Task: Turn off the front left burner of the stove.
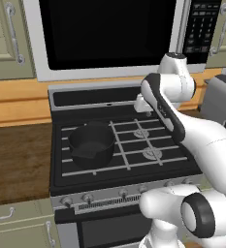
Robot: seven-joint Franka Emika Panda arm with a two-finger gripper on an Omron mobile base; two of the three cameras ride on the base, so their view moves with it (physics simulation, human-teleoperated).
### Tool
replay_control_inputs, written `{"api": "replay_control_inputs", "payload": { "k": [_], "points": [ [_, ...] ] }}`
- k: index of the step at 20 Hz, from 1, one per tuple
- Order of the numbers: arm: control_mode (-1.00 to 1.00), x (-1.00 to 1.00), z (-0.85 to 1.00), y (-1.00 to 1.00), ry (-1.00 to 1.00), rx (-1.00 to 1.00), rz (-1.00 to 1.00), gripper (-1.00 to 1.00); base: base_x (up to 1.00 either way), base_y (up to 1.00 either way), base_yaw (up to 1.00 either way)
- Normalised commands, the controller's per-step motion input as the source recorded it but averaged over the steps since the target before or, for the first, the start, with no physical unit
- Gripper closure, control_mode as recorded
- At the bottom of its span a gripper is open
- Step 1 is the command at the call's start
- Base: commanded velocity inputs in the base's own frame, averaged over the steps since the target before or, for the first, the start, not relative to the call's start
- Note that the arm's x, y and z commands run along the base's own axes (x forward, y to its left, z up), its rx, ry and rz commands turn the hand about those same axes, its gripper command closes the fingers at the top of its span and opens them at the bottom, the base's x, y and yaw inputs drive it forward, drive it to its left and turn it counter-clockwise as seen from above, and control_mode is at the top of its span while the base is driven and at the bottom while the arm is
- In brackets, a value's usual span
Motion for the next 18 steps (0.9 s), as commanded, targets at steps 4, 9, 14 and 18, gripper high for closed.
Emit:
{"api": "replay_control_inputs", "payload": {
  "k": [4, 9, 14, 18],
  "points": [
    [-1.00, -0.51, -0.11, 0.09, 0.00, -0.02, 0.01, -1.00, 0.00, 0.00, 0.00],
    [-1.00, -0.99, -0.30, 0.57, 0.00, -0.16, 0.10, -1.00, 0.00, 0.00, 0.00],
    [-1.00, -1.00, -0.21, 0.43, -0.06, -0.14, 0.16, -1.00, 0.00, 0.00, 0.00],
    [-1.00, -1.00, -0.18, 0.37, -0.12, -0.10, 0.17, -1.00, 0.00, 0.00, 0.00]
  ]
}}
